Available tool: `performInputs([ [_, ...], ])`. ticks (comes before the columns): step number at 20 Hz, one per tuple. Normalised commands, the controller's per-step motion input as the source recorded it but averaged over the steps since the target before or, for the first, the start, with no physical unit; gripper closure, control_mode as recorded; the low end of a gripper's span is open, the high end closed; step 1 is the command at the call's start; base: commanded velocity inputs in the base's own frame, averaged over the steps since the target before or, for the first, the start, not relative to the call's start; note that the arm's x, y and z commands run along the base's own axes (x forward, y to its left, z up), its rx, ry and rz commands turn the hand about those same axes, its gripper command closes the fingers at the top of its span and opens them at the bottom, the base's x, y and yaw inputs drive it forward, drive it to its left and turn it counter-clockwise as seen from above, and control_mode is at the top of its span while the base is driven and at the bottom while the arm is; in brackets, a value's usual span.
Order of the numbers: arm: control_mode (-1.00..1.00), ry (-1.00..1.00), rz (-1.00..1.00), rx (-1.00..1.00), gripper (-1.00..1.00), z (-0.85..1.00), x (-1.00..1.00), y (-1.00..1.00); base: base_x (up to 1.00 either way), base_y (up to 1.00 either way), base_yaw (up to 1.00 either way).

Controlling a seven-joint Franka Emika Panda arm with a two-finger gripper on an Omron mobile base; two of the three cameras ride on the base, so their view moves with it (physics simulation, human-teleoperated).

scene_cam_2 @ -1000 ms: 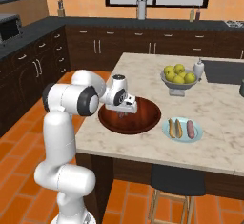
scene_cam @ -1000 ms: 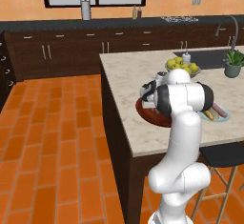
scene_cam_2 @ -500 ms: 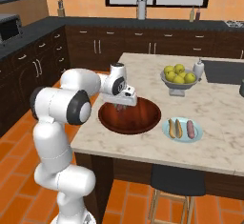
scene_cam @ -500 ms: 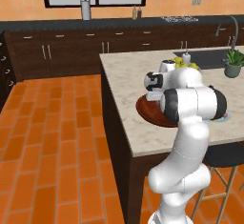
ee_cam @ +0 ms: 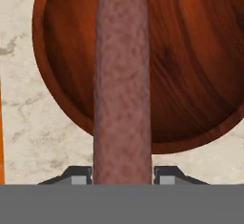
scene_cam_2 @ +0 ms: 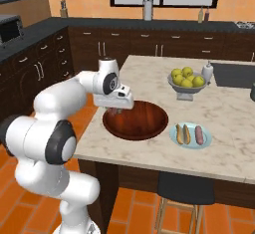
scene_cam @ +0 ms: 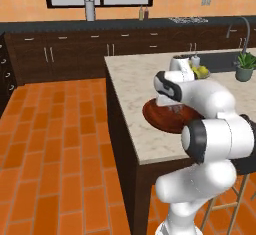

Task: Place one bun and one sausage from the bowl on each plate.

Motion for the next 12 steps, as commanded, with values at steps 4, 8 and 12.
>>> performInputs([
  [4, -1.0, -0.01, 0.0, -0.01, 1.0, 0.6, -0.65, 0.19, 0.0, 0.0, 0.0],
  [8, -1.0, -0.05, 0.0, 0.0, 1.0, 0.36, -0.76, -0.02, 0.0, 0.0, 0.0],
  [12, -1.0, 0.0, 0.0, 0.0, 1.0, 0.07, -0.61, 0.0, 0.0, 0.0, 0.0],
])
